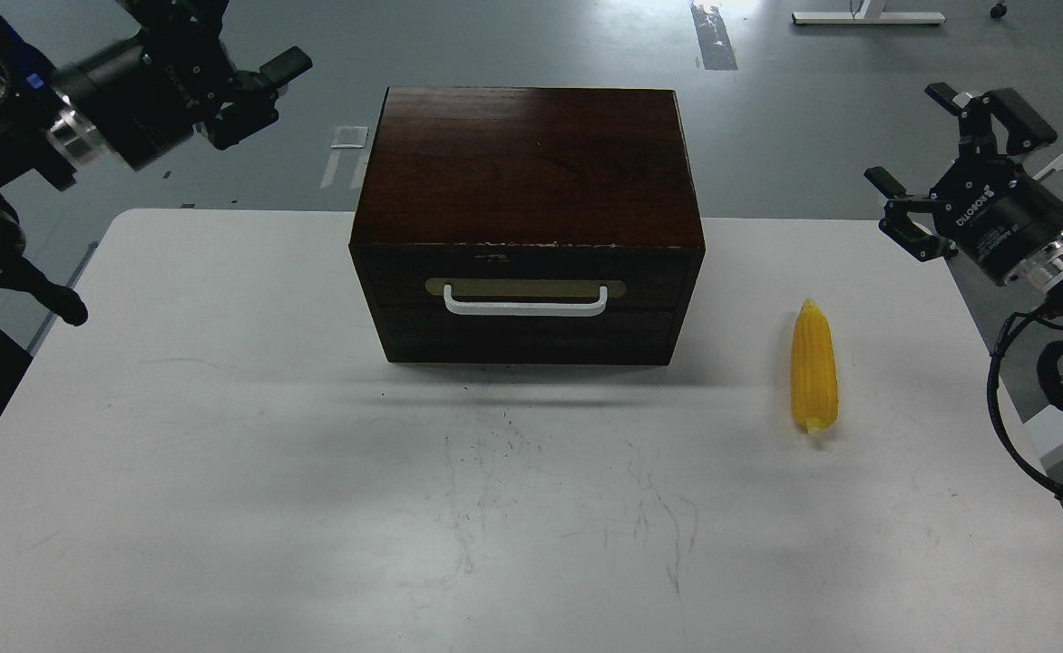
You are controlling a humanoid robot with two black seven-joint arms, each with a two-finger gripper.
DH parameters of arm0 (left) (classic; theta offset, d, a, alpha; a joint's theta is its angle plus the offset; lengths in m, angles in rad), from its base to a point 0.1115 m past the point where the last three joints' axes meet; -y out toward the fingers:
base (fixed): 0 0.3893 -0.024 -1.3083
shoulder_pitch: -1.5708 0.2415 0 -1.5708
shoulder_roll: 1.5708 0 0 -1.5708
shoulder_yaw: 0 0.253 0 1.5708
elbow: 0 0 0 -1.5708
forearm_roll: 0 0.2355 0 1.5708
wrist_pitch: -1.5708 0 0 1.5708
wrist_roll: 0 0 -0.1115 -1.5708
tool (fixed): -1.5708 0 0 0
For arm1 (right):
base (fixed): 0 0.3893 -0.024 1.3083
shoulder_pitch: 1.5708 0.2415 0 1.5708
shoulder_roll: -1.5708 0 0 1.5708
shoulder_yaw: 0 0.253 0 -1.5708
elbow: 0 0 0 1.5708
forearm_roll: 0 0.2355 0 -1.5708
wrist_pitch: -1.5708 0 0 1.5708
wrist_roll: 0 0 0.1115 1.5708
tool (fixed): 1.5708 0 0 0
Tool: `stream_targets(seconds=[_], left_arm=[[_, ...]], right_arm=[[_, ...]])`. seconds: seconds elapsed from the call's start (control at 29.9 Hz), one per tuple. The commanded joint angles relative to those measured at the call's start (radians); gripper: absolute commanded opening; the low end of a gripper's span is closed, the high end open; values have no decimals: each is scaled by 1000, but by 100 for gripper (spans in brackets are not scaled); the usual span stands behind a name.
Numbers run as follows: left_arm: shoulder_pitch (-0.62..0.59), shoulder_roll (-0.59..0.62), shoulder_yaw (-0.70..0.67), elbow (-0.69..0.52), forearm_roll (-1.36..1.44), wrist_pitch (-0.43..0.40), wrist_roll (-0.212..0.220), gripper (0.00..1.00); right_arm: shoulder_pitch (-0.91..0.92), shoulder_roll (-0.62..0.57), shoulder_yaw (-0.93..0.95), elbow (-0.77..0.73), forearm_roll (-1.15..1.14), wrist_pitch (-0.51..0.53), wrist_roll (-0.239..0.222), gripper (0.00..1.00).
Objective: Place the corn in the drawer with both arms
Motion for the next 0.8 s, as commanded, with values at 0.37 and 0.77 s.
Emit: stream_targets(seconds=[0.37, 0.77], left_arm=[[-363, -253, 205, -172, 883, 1, -61, 99], [-540, -435, 507, -5, 1212, 1, -61, 99]], right_arm=[[-14, -32, 15, -11, 1, 0, 11, 100], [-26, -35, 17, -33, 1, 0, 11, 100]])
